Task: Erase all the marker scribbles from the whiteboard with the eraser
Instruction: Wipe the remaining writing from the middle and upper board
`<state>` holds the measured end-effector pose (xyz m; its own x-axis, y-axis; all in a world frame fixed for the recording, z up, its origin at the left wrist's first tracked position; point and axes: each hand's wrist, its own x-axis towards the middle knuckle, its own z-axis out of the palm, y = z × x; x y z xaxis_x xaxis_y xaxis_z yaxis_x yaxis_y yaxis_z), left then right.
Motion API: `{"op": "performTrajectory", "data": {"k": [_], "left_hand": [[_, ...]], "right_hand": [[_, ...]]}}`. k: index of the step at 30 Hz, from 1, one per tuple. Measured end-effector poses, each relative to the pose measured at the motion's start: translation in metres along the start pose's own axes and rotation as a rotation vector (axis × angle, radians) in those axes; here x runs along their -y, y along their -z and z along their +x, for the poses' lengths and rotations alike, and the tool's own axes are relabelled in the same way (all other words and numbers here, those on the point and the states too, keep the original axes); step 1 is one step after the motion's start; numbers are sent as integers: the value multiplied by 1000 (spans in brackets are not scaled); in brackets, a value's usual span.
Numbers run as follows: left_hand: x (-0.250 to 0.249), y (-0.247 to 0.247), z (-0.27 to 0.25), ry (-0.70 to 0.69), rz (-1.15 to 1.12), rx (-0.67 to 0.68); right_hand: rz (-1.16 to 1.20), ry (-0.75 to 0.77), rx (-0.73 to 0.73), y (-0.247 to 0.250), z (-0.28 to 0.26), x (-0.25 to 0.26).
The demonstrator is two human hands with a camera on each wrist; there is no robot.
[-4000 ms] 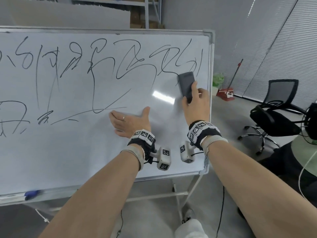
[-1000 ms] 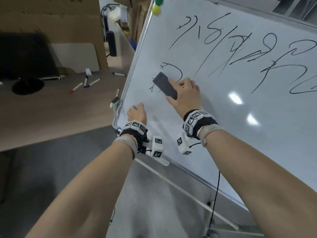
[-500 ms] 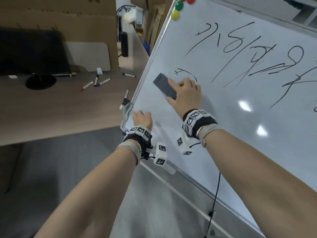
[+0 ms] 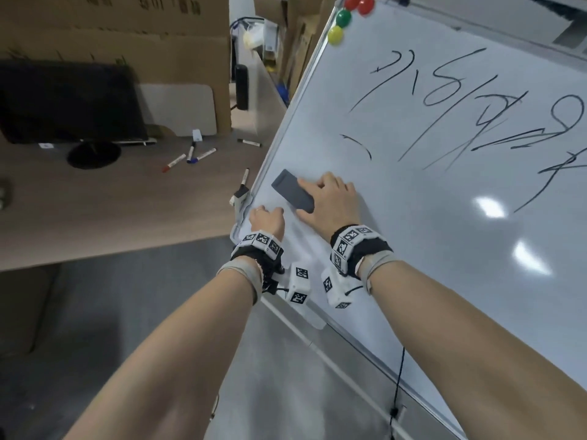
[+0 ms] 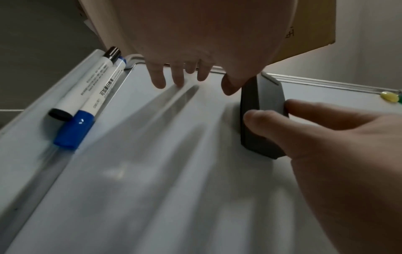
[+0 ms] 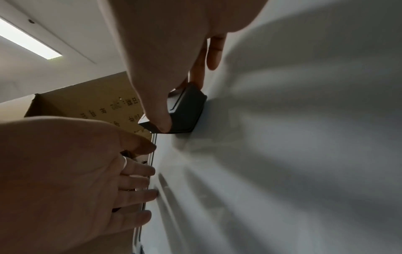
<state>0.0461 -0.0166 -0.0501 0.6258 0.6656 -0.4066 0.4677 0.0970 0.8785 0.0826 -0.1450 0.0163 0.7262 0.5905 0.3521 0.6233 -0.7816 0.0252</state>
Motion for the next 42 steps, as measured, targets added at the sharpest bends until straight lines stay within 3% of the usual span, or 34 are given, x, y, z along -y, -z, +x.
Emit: {"op": "performTrajectory", "data": {"k": [5,8,14,20,24,29,35,38,42], "left_hand": [[-14,7,-8,-15,22,-30],[-31,7,-9,-63,59,-135],[-75,-2,-17,-282,118,-268],[-123,-23,4,-391,14,-328],[-139,-31,29,-415,96,-213],[-148,-32,48,-339,199,-75],[-134,-24,52,-324,149,15],[-137,-13,65,-314,139,72],[-142,-3,76,-302,128,142]], "right_hand": [[26,-16,-41,12,11,-3],[32,-37,-70,16,16,-16],[31,-92,-138,32,22,-37],[-29,-155,-354,42,35,-52],[-62,-318,-488,42,25,-55],[-176,-575,-527,45,5,-49],[-199,-859,-635,41,0,-24],[-64,-840,-580,44,18,-9],[16,-588,-335,39,46,14]]}}
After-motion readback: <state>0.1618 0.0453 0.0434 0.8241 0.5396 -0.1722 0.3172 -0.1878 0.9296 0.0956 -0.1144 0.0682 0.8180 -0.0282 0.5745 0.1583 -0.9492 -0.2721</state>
